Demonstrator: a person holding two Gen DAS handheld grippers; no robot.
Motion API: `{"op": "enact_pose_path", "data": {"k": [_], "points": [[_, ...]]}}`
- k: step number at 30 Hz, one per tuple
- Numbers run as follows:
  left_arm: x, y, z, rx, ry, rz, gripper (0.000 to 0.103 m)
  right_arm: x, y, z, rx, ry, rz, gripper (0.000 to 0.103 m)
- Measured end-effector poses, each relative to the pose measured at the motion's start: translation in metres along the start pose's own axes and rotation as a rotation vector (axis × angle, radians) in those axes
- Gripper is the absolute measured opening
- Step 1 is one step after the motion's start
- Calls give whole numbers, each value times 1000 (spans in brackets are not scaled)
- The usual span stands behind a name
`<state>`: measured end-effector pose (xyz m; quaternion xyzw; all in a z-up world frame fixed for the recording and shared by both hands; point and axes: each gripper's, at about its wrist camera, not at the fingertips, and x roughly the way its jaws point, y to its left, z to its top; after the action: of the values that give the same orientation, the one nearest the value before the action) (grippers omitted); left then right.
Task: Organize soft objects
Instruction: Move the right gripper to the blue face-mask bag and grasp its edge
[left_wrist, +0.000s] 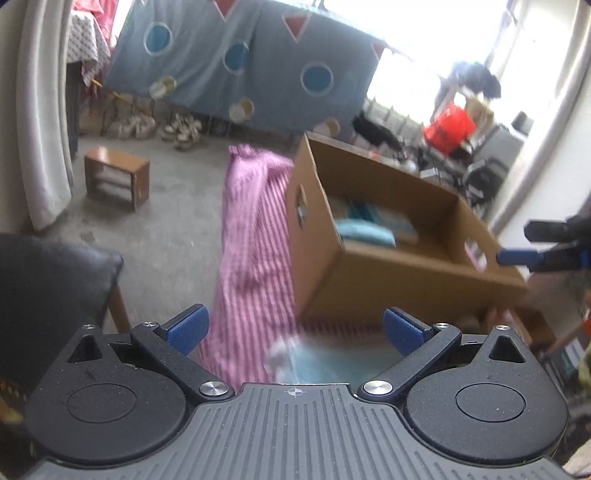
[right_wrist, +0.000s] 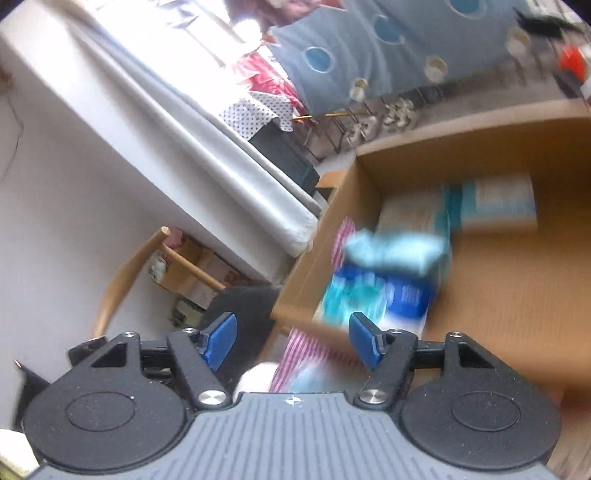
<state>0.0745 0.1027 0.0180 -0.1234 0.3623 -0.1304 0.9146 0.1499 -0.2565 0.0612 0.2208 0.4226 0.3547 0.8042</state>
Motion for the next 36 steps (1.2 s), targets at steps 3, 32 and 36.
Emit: {"op": "enact_pose_path", "data": {"k": [3, 32, 36], "points": [[4, -9, -15, 35, 41, 6, 101, 1, -8, -47, 96, 8, -6, 73], [69, -32, -50, 113, 213, 23, 83, 57, -56, -152, 442, 4, -268, 70], [73, -28, -50, 90, 226, 24, 79, 65, -59, -152, 474, -7, -233, 63]]}}
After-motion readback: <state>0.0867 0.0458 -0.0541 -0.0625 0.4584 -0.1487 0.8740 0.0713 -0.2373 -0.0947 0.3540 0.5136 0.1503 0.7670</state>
